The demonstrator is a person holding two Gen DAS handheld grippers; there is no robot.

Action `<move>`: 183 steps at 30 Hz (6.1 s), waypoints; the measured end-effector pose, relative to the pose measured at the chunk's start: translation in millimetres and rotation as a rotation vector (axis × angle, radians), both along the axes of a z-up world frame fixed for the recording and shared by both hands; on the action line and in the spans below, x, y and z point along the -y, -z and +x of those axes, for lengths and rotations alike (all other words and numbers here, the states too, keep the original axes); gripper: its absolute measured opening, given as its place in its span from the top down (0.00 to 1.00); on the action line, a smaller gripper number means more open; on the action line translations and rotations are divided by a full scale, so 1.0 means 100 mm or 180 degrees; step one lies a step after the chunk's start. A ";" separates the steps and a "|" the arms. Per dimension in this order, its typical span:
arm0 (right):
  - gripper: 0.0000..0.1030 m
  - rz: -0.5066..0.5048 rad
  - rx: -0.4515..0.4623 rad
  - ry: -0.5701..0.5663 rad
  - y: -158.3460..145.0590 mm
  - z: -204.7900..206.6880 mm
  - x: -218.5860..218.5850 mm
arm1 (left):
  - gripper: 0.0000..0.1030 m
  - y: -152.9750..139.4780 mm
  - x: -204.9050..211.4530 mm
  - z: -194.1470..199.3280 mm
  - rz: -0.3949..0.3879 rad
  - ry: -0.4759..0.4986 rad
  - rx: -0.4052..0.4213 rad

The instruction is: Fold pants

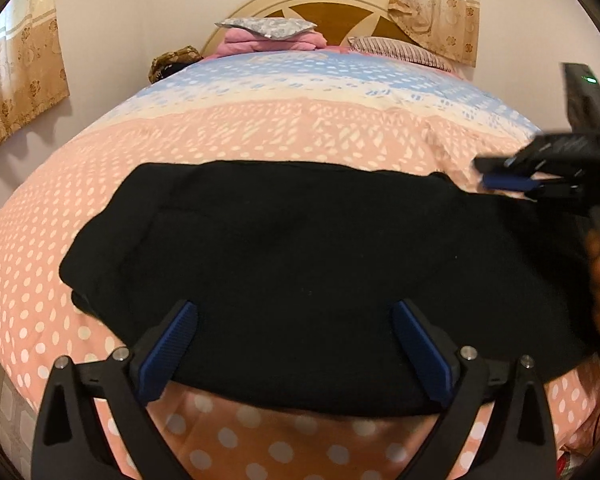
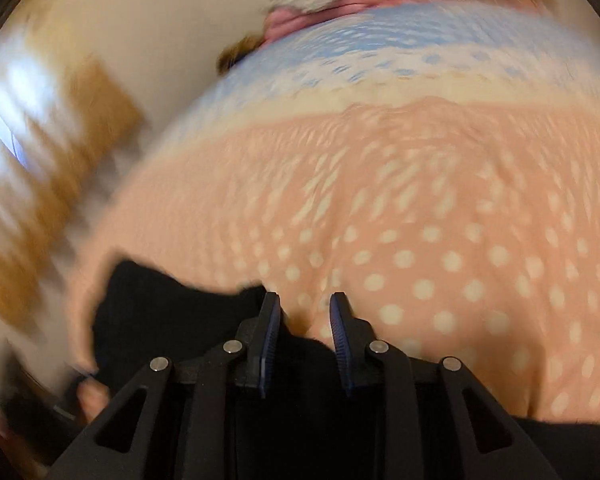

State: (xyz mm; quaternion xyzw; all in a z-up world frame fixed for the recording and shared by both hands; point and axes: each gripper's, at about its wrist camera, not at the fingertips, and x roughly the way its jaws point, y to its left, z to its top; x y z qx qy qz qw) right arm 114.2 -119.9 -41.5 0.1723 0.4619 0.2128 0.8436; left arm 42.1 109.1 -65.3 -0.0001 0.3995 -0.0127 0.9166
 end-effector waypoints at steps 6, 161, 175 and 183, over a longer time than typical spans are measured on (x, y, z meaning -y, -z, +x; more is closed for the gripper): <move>0.73 -0.0411 0.0311 -0.0009 -0.27 -0.19 0.19 | 0.00 0.02 -0.01 -0.03 0.0047 -0.0073 0.0036; 0.80 -0.0646 0.0548 0.0463 -0.11 -1.20 1.23 | 0.00 -0.44 1.50 -0.21 -0.0381 0.1285 0.0066; 0.80 -0.0479 0.0443 0.1463 -0.36 -1.90 2.56 | 0.00 -0.56 2.54 -0.31 -0.0047 0.1842 0.0435; 0.80 -0.0357 0.0355 0.1687 -0.04 -1.76 2.69 | 0.00 -0.22 2.51 -0.07 -0.0109 0.1557 0.0026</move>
